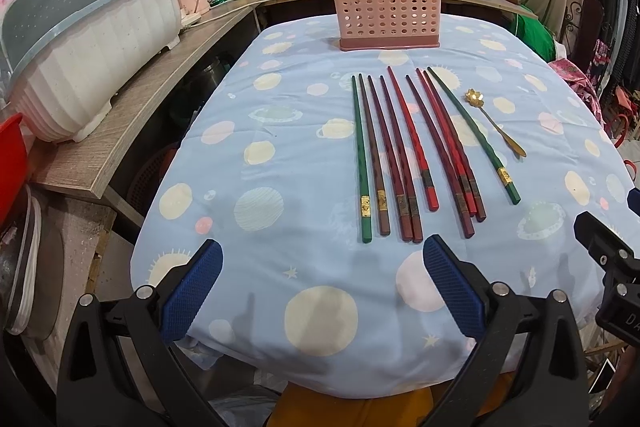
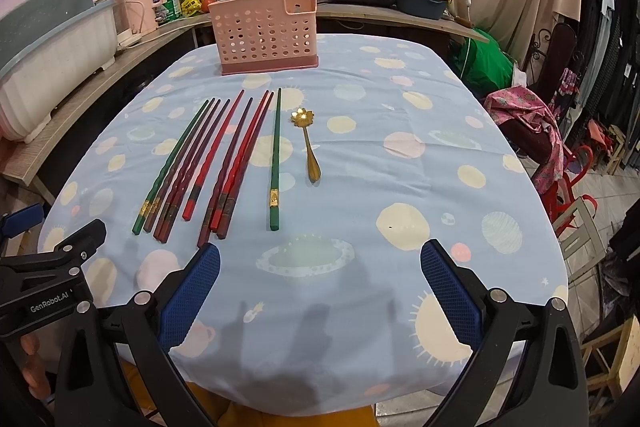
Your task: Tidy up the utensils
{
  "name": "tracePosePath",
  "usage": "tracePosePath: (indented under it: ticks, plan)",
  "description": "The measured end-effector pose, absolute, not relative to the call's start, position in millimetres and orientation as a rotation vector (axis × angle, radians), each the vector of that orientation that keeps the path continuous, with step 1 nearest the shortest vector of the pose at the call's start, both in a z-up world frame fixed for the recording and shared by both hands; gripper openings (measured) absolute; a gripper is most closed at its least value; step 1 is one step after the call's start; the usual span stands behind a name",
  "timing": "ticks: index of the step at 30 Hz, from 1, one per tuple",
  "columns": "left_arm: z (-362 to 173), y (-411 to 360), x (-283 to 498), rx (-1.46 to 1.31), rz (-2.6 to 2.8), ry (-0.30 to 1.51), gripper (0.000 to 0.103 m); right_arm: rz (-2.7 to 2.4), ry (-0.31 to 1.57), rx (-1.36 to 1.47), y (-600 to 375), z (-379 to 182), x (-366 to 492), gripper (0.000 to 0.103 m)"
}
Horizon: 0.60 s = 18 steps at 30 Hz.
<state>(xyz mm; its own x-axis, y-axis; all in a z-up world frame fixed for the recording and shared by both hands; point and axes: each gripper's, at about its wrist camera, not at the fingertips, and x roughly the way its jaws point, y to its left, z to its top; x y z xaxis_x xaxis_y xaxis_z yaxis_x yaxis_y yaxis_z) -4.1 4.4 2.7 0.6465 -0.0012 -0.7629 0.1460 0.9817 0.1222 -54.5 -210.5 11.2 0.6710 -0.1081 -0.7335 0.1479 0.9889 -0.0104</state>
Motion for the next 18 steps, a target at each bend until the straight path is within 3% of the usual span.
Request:
tracePosePath:
  ticks: [18]
  plan:
    - [0.5,6.3,-2.5,0.177,-0.083,0.869,0.096,-0.146,0.826,0.057,-212.7,6.8,-55.7,0.096]
